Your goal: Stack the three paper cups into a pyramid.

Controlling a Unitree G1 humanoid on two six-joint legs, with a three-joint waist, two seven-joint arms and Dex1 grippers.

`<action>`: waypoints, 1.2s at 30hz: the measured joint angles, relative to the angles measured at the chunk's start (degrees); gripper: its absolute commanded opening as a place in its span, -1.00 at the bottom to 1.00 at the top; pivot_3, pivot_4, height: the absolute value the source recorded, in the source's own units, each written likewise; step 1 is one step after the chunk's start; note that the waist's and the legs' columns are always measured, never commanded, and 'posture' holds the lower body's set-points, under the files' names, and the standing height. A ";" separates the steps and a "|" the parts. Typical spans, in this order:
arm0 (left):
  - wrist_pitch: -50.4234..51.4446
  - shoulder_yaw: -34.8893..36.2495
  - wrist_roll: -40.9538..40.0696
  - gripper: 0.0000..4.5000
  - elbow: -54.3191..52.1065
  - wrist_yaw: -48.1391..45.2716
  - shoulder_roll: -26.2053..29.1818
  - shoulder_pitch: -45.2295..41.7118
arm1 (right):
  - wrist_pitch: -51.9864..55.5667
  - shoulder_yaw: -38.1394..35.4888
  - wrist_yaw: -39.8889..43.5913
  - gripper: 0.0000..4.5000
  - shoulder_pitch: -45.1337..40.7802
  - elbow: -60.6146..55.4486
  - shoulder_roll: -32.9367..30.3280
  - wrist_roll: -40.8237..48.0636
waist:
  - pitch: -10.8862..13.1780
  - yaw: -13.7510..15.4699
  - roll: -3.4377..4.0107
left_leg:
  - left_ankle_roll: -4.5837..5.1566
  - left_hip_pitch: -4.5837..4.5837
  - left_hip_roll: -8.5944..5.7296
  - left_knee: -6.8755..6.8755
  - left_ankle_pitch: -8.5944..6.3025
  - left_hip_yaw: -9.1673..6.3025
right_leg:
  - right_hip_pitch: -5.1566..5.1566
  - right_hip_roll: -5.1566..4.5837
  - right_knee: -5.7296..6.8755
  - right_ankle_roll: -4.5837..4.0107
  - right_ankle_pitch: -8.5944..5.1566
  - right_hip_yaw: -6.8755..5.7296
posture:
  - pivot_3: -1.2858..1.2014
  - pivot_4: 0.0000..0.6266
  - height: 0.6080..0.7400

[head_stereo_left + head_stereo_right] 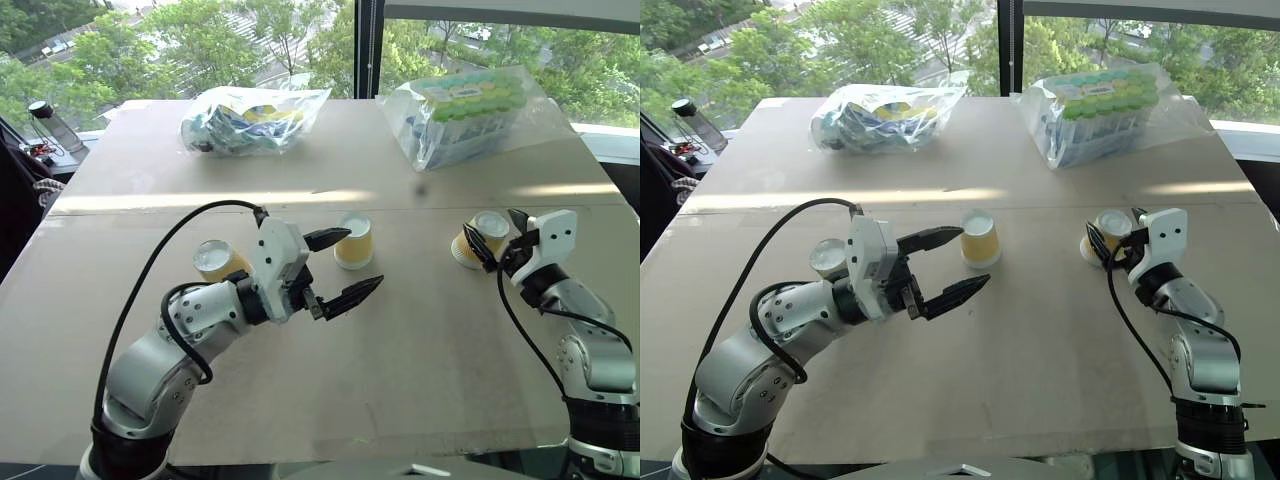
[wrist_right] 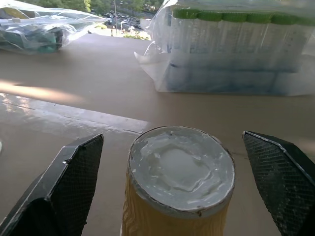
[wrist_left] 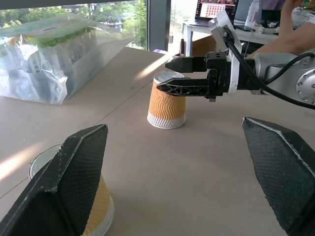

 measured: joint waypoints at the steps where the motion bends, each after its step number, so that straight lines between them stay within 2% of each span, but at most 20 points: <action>1: 0.02 0.00 0.00 1.00 0.00 -0.04 0.11 -0.01 | 0.58 -0.19 -0.55 0.98 0.00 0.96 0.30 0.20 | 0.00 0.02 0.00 | -0.01 0.00 0.00 0.00 0.00 -0.01 | 0.00 0.00 0.00 0.00 0.00 0.00 | 0.03 -0.52 1.00; 4: 0.02 0.00 0.01 1.00 0.00 -0.16 0.21 -0.01 | 1.77 -0.75 -1.49 0.98 -0.01 2.25 0.86 1.37 | 0.01 0.03 0.01 | -0.01 0.00 0.01 -0.01 0.01 -0.03 | 0.00 0.00 0.01 0.00 0.00 -0.01 | 0.03 -0.52 1.00; 5: 0.02 0.00 0.01 1.00 0.00 -0.19 0.22 -0.01 | 2.36 -1.04 -1.51 0.76 -0.06 2.31 1.12 2.15 | 0.01 0.03 0.01 | -0.01 0.00 0.01 -0.01 0.01 -0.03 | 0.00 0.01 0.01 0.00 0.00 -0.01 | 0.03 -0.52 1.00; 6: 0.03 0.00 0.00 1.00 0.00 -0.20 0.22 -0.01 | 2.70 -1.27 -1.51 0.65 -0.16 2.32 1.41 2.72 | 0.01 0.03 0.01 | -0.01 0.00 0.01 -0.01 0.00 -0.03 | 0.00 0.01 0.00 0.00 0.00 0.00 | 0.03 -0.52 1.00; 9: 0.03 0.07 -0.02 1.00 0.00 -0.20 0.27 -0.12 | 3.51 -1.34 -1.34 0.06 -0.37 2.31 1.48 4.10 | 0.01 0.01 0.01 | 0.00 0.00 0.01 0.00 0.00 -0.01 | 0.00 0.01 0.00 0.00 0.00 0.00 | 0.03 -0.52 1.00; 11: 0.03 0.13 -0.02 1.00 0.00 -0.19 0.42 0.07 | 3.52 -1.17 -1.09 -0.16 -0.42 2.31 1.47 4.35 | 0.01 0.01 0.01 | 0.00 0.00 0.01 0.00 0.00 -0.02 | 0.00 0.01 0.01 0.00 0.00 0.00 | 0.03 -0.52 1.00; 13: 0.03 0.14 -0.01 1.00 0.00 -0.17 0.55 0.36 | 3.52 -0.99 -0.72 -0.17 -0.45 2.30 1.47 4.55 | 0.01 0.00 0.01 | 0.00 0.00 0.01 -0.01 0.00 -0.02 | 0.00 0.01 0.00 0.00 0.00 0.00 | 0.03 -0.52 1.00; 18: -1.87 3.86 1.66 1.00 -0.30 1.16 0.85 10.94 | 3.07 7.70 3.81 -0.17 -2.59 1.41 -0.07 2.01 | 0.01 -0.74 0.04 | 0.02 0.11 0.10 -0.04 -0.02 0.06 | -0.04 0.00 -0.02 -0.01 0.00 0.10 | 0.03 -0.52 1.00; 19: -3.44 4.43 3.75 1.00 -0.37 2.02 0.64 14.86 | 2.91 10.70 4.82 -0.17 -4.04 1.68 0.46 1.19 | 0.01 -0.76 0.04 | 0.03 0.10 0.10 -0.04 -0.03 0.04 | -0.05 -0.01 -0.02 -0.01 0.00 0.11 | 0.03 -0.52 1.00; 24: -7.09 4.64 7.51 1.00 -0.57 4.91 -2.17 22.24 | 2.47 16.46 6.62 -0.17 -7.92 4.41 2.81 -0.14 | 0.02 0.31 0.01 | 0.04 -0.02 0.00 -0.02 -0.03 -0.18 | -0.03 -0.06 -0.04 -0.01 0.00 -0.01 | 0.03 -0.52 1.00; 36: -10.56 4.56 10.15 1.00 -0.76 6.71 -4.08 23.46 | 2.62 18.47 7.84 -0.17 -9.92 6.25 4.09 -0.68 | 0.01 0.07 0.00 | 0.02 -0.02 -0.01 -0.04 -0.02 -0.21 | -0.02 -0.18 -0.06 -0.02 -0.01 -0.03 | 0.03 -0.52 1.00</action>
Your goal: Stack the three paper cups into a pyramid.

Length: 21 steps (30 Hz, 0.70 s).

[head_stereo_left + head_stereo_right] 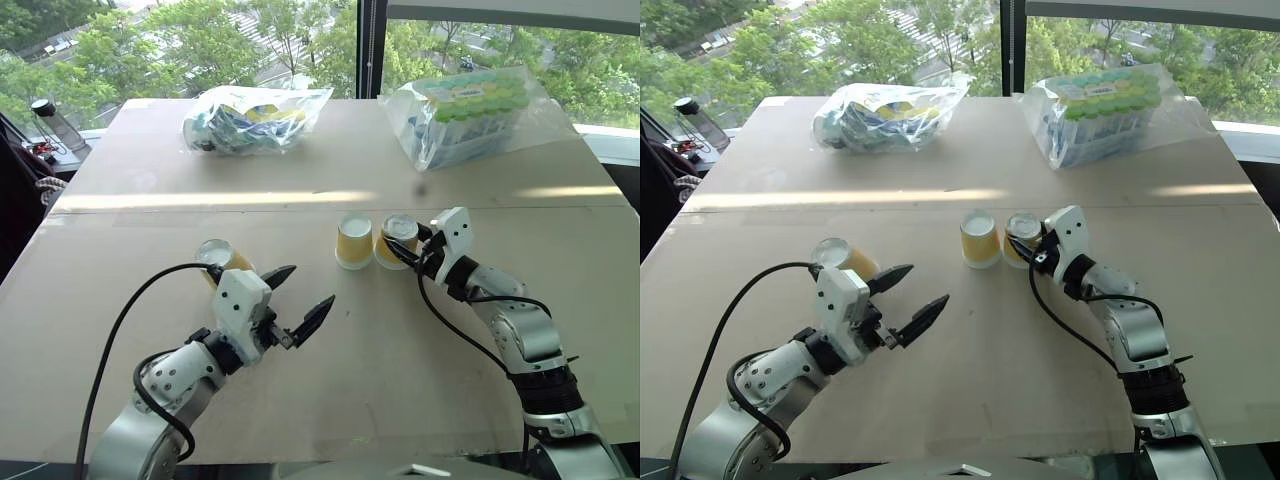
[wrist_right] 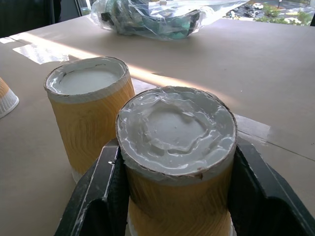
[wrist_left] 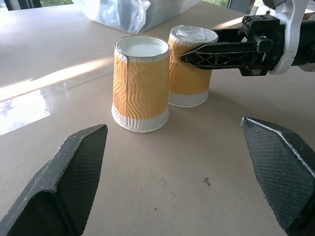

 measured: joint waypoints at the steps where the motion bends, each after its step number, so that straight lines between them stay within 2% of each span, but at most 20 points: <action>1: -0.13 -0.01 0.07 1.00 0.00 0.15 -0.09 0.00 | 0.16 -0.01 0.05 0.04 0.00 -0.06 -0.01 0.02 | 0.00 -0.01 0.00 | 0.00 0.00 0.00 0.00 0.00 0.00 | 0.00 0.00 0.00 0.00 0.00 0.00 | 0.03 -0.52 1.00; 2: -0.34 -0.02 0.13 1.00 0.00 0.31 -0.25 -0.05 | 0.43 -0.03 0.16 0.27 0.00 -0.14 -0.05 0.08 | -0.01 -0.01 -0.01 | 0.00 0.01 0.00 0.00 0.00 0.00 | 0.00 0.00 0.00 0.00 0.00 0.00 | 0.03 -0.52 1.00; 3: -0.54 -0.04 0.16 1.00 0.00 0.38 -0.38 -0.07 | 0.63 -0.13 0.23 0.37 -0.01 -0.18 -0.10 0.11 | -0.01 -0.01 -0.01 | 0.01 0.01 0.00 0.00 -0.01 -0.01 | 0.00 -0.01 0.00 0.00 0.00 0.00 | 0.03 -0.52 1.00; 5: -0.93 -0.05 0.21 1.00 0.00 0.59 -0.82 0.00 | 1.55 -0.06 0.62 0.84 0.24 -0.06 -0.50 0.11 | -0.01 -0.02 0.00 | 0.02 0.00 0.00 0.00 -0.01 -0.01 | 0.00 0.00 0.01 0.00 0.00 0.00 | 0.03 -0.52 1.00; 6: -1.06 -0.06 0.26 1.00 0.00 0.67 -0.93 0.08 | 1.84 -0.06 0.74 0.99 0.38 -0.05 -0.58 0.12 | 0.00 -0.03 0.00 | 0.02 0.00 0.00 0.00 -0.01 -0.01 | 0.00 -0.01 0.01 0.00 0.00 0.00 | 0.03 -0.52 1.00; 10: -3.88 -0.54 3.04 1.00 -1.14 2.01 -2.98 3.92 | 3.19 -0.40 2.63 0.99 2.04 -1.10 -3.25 1.20 | 0.00 -0.04 0.00 | 0.02 -0.04 0.01 0.00 -0.01 0.01 | 0.00 -0.04 -0.07 0.00 0.00 0.01 | 0.03 -0.52 1.00; 13: -8.98 0.75 6.75 1.00 -2.47 7.51 -9.98 9.92 | 4.81 -2.54 6.54 0.99 7.96 -4.92 -8.64 3.80 | 0.00 0.32 0.00 | 0.10 -0.16 0.01 -0.03 -0.06 -0.03 | 0.02 -0.15 -0.34 0.01 0.01 -0.08 | 0.03 -0.52 1.00; 14: -9.87 1.12 7.44 1.00 -2.55 8.33 -10.80 10.93 | 4.92 -2.89 7.17 0.99 8.91 -5.40 -9.48 4.16 | 0.00 0.41 -0.01 | 0.10 -0.20 0.01 -0.03 -0.06 -0.04 | 0.02 -0.15 -0.37 0.02 0.01 -0.10 | 0.03 -0.52 1.00; 16: -15.66 2.44 12.79 1.00 -3.32 11.81 -13.99 16.15 | 4.49 -5.22 11.04 0.99 15.40 -9.00 -14.73 5.38 | -0.01 0.77 0.00 | 0.25 -0.21 0.02 -0.08 -0.15 -0.03 | 0.05 -0.17 -0.51 0.02 0.01 -0.12 | 0.03 -0.52 1.00; 21: -21.15 2.87 19.35 1.00 -1.86 18.62 -21.25 21.09 | -4.89 -10.29 24.82 0.99 25.03 -13.51 -20.07 11.33 | 0.07 1.30 -0.03 | 0.43 -0.11 0.10 0.00 -0.26 0.09 | 0.20 -0.06 -0.62 0.07 -0.02 -0.09 | 0.03 -0.52 1.00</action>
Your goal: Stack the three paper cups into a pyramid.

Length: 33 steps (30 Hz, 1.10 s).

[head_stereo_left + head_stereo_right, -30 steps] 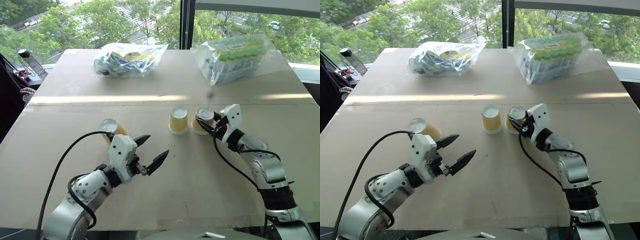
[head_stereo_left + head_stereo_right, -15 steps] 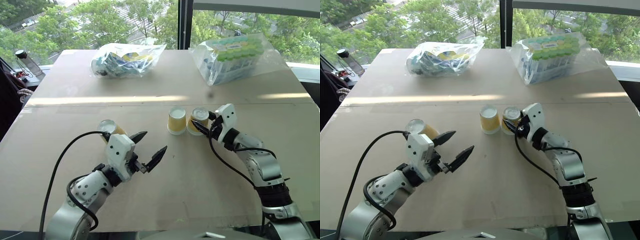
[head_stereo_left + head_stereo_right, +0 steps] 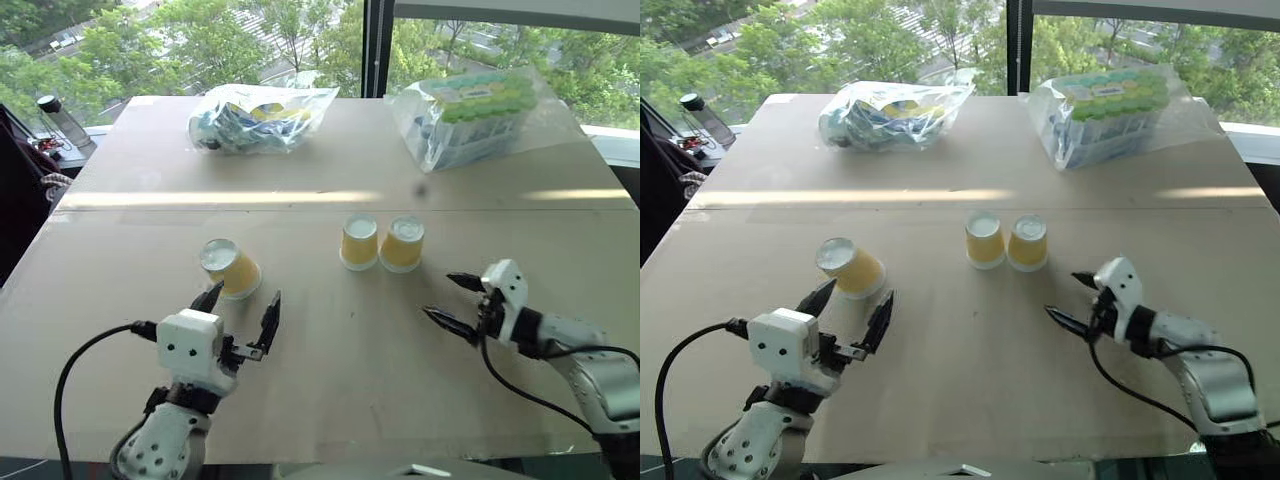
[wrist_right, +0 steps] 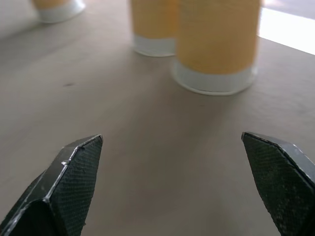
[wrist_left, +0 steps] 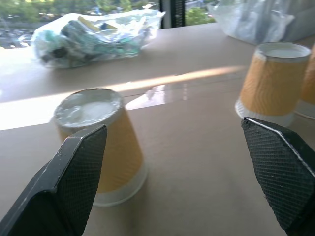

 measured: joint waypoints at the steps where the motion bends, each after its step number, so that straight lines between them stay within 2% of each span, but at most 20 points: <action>1: -0.09 0.50 0.32 1.00 0.92 1.02 -0.93 -0.42 | -0.99 -0.46 1.43 0.99 0.33 -0.75 -0.25 1.07 | 0.01 -0.03 0.00 | 0.00 0.05 0.02 0.00 0.00 0.03 | 0.01 0.03 0.01 0.02 0.01 -0.01 | 0.03 -0.52 1.00; 6: -0.13 3.84 0.95 1.00 6.34 4.09 -1.82 -8.11 | -7.22 -3.25 5.49 0.99 0.44 -3.92 2.57 6.85 | 0.03 0.10 -0.17 | -0.01 0.26 0.21 0.23 0.02 -0.13 | 0.30 0.60 0.06 0.14 -0.04 -0.31 | 0.03 -0.52 1.00; 16: -0.40 4.32 1.88 1.00 19.09 4.36 -0.09 -22.20 | -8.56 -3.31 4.70 0.99 1.87 -5.01 4.37 9.06 | 0.00 0.15 -0.14 | -0.04 0.13 0.11 0.26 0.02 -0.14 | 0.23 0.21 0.02 0.02 0.19 -0.18 | 0.03 -0.52 1.00; 22: -0.92 6.26 0.70 1.00 23.94 3.48 1.82 -26.26 | -9.36 -3.33 4.28 0.99 2.14 -5.63 4.74 9.58 | 0.00 0.12 -0.13 | -0.04 0.15 0.09 0.27 0.02 -0.14 | 0.24 0.15 0.03 0.02 0.19 -0.12 | 0.03 -0.52 1.00; 25: -1.57 6.17 0.37 0.63 25.21 2.82 1.87 -26.65 | -9.51 -3.33 4.11 1.00 2.16 -5.75 5.06 9.82 | 0.00 0.12 -0.13 | -0.05 0.15 0.09 0.27 0.02 -0.15 | 0.24 0.14 0.03 0.02 0.19 -0.11 | 0.03 -0.52 1.00; 28: -2.12 6.09 0.28 0.05 25.40 2.28 1.85 -26.65 | -9.87 -3.33 4.04 1.00 2.12 -5.87 5.92 10.95 | 0.00 0.12 -0.13 | -0.05 0.14 0.09 0.26 0.02 -0.17 | 0.23 0.12 0.03 0.02 0.19 -0.11 | 0.03 -0.52 1.00; 29: -2.18 6.09 0.27 -0.02 25.47 2.23 1.84 -26.65 | -9.88 -3.33 3.96 1.00 2.13 -5.98 6.19 11.30 | 0.00 0.12 -0.13 | -0.05 0.13 0.09 0.26 0.02 -0.17 | 0.23 0.12 0.03 0.02 0.19 -0.12 | 0.03 -0.52 1.00; 33: -2.36 6.05 0.03 -0.03 25.48 1.82 1.87 -26.69 | -10.29 -3.34 3.93 1.00 2.29 -7.10 6.50 12.11 | 0.00 0.13 -0.13 | -0.05 0.14 0.08 0.26 0.02 -0.17 | 0.23 0.10 0.03 0.02 0.20 -0.11 | 0.03 -0.52 1.00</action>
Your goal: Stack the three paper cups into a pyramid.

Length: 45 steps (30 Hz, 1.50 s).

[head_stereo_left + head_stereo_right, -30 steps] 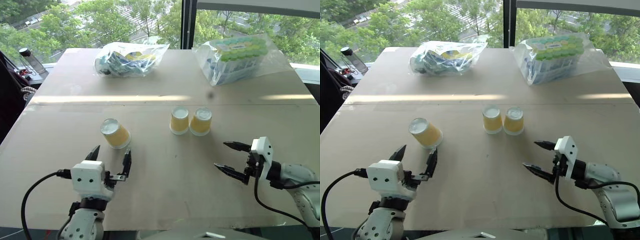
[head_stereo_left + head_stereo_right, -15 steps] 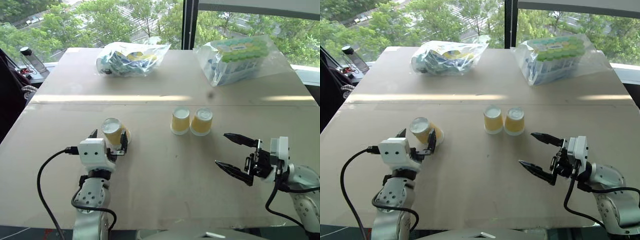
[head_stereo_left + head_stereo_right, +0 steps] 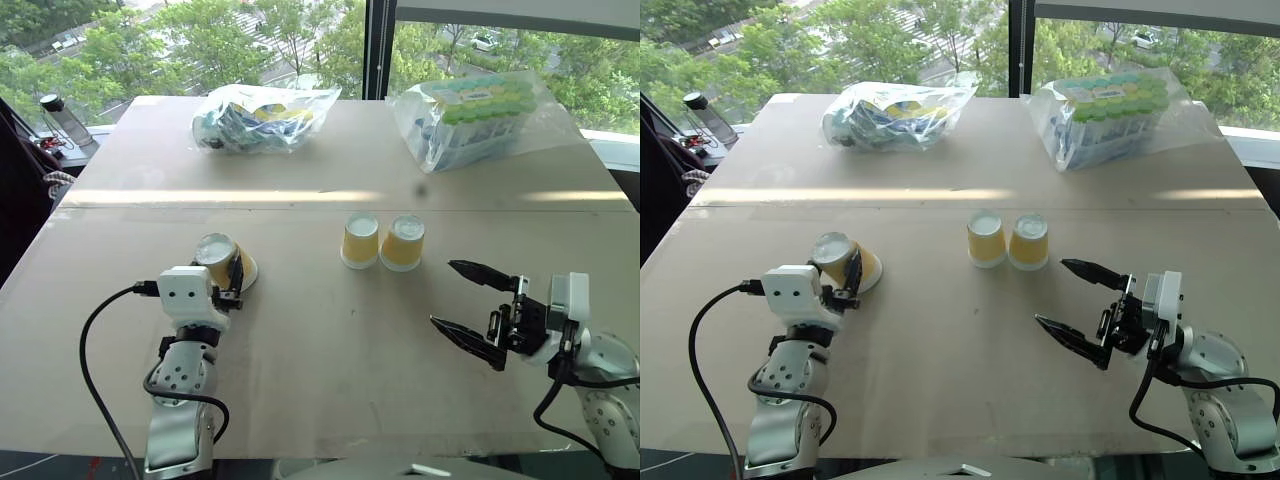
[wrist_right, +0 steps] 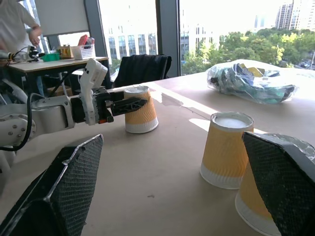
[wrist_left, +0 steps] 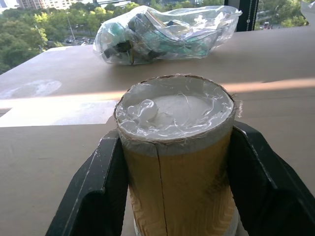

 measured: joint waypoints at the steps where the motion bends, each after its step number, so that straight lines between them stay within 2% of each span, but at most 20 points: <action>1: 0.01 -0.08 -0.17 -0.03 -0.05 -0.37 0.09 -0.31 | -0.19 -0.05 -0.07 1.00 0.29 0.00 0.10 0.15 | 0.00 0.03 0.00 | 0.00 0.00 0.00 0.00 0.00 -0.01 | 0.00 0.00 0.00 0.00 0.00 -0.01 | 0.03 -0.52 1.00; 4: 1.36 -1.28 -0.80 -0.03 -0.85 -2.56 2.43 -3.52 | -0.35 -1.05 -0.51 1.00 0.95 0.00 0.15 0.87 | 0.00 0.33 -0.01 | -0.02 -0.05 -0.05 0.01 0.01 -0.15 | 0.01 -0.01 0.00 0.00 0.00 -0.13 | 0.03 -0.52 1.00; 8: 7.25 -4.52 -6.08 -0.03 -3.42 -9.07 6.83 -15.29 | -0.84 -4.61 -2.68 1.00 2.00 -0.09 1.22 2.22 | -0.04 0.46 0.02 | -0.06 -0.03 -0.12 0.06 0.04 -0.16 | 0.05 -0.01 0.09 -0.01 0.01 -0.15 | 0.03 -0.52 1.00; 10: 13.75 -7.38 -11.71 -0.03 -1.54 -14.85 8.66 -25.74 | -2.72 -6.91 -5.46 1.00 2.01 0.28 4.05 2.21 | -0.02 0.93 0.00 | -0.32 -0.11 -0.17 0.17 0.20 -0.32 | 0.03 0.21 0.14 0.00 0.01 -0.50 | 0.03 -0.52 1.00; 11: 16.58 -9.10 -14.43 -0.03 -1.40 -17.62 9.05 -31.27 | -3.96 -7.73 -6.50 1.00 2.17 0.29 5.01 2.06 | -0.06 0.65 0.06 | -0.35 -0.07 -0.18 0.18 0.21 -0.22 | 0.05 0.19 0.16 0.01 0.01 -0.46 | 0.03 -0.52 1.00; 16: 21.59 -15.47 -16.07 -0.03 5.04 -24.33 8.78 -42.21 | -8.10 -8.94 -7.70 1.00 5.31 0.81 8.01 0.52 | -0.11 -0.71 0.17 | -0.36 -0.02 -0.39 0.12 0.22 -0.17 | -0.19 0.21 0.40 0.07 -0.03 0.05 | 0.03 -0.52 1.00; 23: 22.94 -18.45 -16.13 -0.03 12.86 -31.28 8.06 -47.04 | -9.71 -8.85 -10.27 1.00 7.00 -1.05 9.56 -0.49 | -0.10 -1.17 0.16 | -0.36 0.04 -0.41 0.11 0.22 -0.19 | -0.28 0.22 0.62 0.08 -0.03 0.17 | 0.03 -0.52 1.00; 27: 22.90 -18.62 -15.86 -0.03 16.26 -34.63 9.44 -48.54 | -10.26 -7.40 -11.58 1.00 7.19 -2.70 10.52 -0.70 | -0.09 -1.17 0.15 | -0.37 0.04 -0.41 0.12 0.23 -0.23 | -0.30 0.26 0.72 0.07 -0.04 0.16 | 0.03 -0.52 1.00; 43: 22.64 -19.59 -13.13 -0.03 15.62 -35.98 11.72 -46.28 | -10.24 -5.52 -12.42 1.00 6.59 -2.75 9.53 -1.12 | -0.09 -1.04 0.15 | -0.37 -0.02 -0.42 0.14 0.23 -0.21 | -0.37 0.20 0.71 0.07 -0.04 0.22 | 0.03 -0.52 1.00; 45: 22.60 -19.76 -12.99 0.42 15.24 -35.97 11.73 -46.21 | -10.17 -5.39 -12.39 1.00 6.01 -2.75 8.94 -0.95 | -0.10 -1.02 0.15 | -0.37 -0.01 -0.42 0.14 0.23 -0.21 | -0.37 0.20 0.71 0.07 -0.04 0.22 | 0.03 -0.52 1.00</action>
